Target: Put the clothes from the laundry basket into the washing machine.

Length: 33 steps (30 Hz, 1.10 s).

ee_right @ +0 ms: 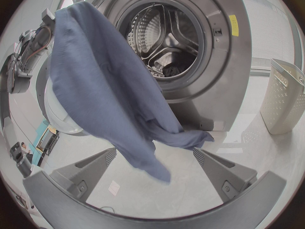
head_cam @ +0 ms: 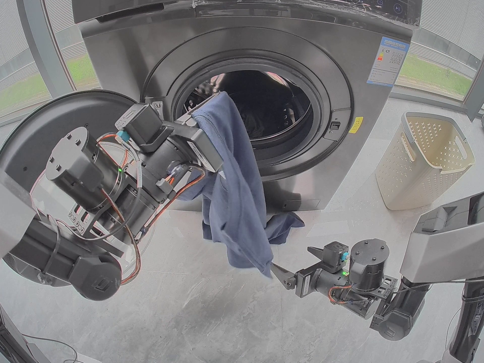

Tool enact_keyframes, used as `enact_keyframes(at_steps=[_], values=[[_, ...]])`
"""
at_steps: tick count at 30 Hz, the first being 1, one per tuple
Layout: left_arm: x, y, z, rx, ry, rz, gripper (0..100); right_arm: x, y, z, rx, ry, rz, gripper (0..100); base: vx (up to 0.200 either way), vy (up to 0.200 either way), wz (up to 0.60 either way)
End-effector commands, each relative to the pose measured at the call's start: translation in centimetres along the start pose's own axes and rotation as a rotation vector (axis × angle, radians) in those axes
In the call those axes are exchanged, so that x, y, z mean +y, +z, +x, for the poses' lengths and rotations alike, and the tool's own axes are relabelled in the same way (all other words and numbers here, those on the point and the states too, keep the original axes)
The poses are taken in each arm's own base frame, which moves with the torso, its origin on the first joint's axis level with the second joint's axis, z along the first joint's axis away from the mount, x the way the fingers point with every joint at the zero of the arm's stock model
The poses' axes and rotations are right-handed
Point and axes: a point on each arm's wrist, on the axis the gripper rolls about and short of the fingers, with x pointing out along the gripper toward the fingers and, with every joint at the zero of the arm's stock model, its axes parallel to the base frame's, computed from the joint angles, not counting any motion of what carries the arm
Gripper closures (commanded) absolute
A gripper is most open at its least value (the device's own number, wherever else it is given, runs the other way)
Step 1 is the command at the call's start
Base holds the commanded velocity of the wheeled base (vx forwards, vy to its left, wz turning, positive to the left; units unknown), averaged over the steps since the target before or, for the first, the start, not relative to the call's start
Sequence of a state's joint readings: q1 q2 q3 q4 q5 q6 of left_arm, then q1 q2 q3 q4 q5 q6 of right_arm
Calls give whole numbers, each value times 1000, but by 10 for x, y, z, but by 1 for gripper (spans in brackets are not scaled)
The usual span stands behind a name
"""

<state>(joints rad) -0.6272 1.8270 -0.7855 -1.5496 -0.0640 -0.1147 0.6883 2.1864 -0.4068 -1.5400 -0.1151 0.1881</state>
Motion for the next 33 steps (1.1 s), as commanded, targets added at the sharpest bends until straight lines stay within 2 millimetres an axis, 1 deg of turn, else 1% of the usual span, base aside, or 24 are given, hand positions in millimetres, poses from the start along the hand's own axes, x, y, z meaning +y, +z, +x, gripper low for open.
enact_keyframes(at_steps=[1, 5, 10, 13, 15, 19, 20, 21, 22, 23, 24, 26, 30, 31, 33], values=[[2, -1, 1, 0, 4, 2, 100, 0, -5, -7, 28, 1, -4, 0, 0, 0, 0], [1, 1, 0, -3, 2, 1, 100, 4, 10, -1, -40, 20, -5, 0, 0, 0, 0], [-2, 1, -1, -1, -8, -2, 100, 21, 24, 14, -119, 87, -8, 0, 0, 0, 0], [-3, 3, -2, -5, -12, -1, 100, 28, 33, 25, -173, 104, -8, 0, 0, 0, 0], [-4, 4, -2, -6, -14, -2, 100, 27, 36, 36, -197, 99, -12, 0, 0, 0, 0], [-10, 14, -3, -32, -35, -9, 100, 20, 39, 58, -234, 81, -24, 0, 0, 0, 0], [-10, 15, -4, -35, -38, -9, 100, 18, 39, 61, -238, 77, -24, 0, 0, 0, 0], [-12, 16, -4, -37, -44, -15, 100, 17, 38, 68, -248, 75, -24, 0, 0, 0, 0], [-12, 16, -4, -37, -44, -15, 100, 17, 38, 69, -248, 75, -26, 0, 0, 0, 0], [-14, 17, -4, -40, -51, -20, 100, 16, 37, 77, -256, 82, -31, 0, 0, 0, 0], [-14, 17, -4, -40, -51, -20, 100, 15, 37, 78, -258, 81, -30, 0, 0, 0, 0], [-17, 17, -5, -39, -57, -22, 100, 17, 35, 86, -271, 87, -29, 0, 0, 0, 0], [-18, 17, -5, -37, -61, -24, 100, 19, 36, 90, -280, 92, -30, 0, 0, 0, 0], [-18, 17, -5, -37, -63, -24, 100, 17, 40, 94, -294, 86, -31, 0, 0, 0, 0], [-18, 17, -5, -37, -61, -24, 100, 13, 42, 101, -295, 72, -30, 0, 0, 0, 0]])
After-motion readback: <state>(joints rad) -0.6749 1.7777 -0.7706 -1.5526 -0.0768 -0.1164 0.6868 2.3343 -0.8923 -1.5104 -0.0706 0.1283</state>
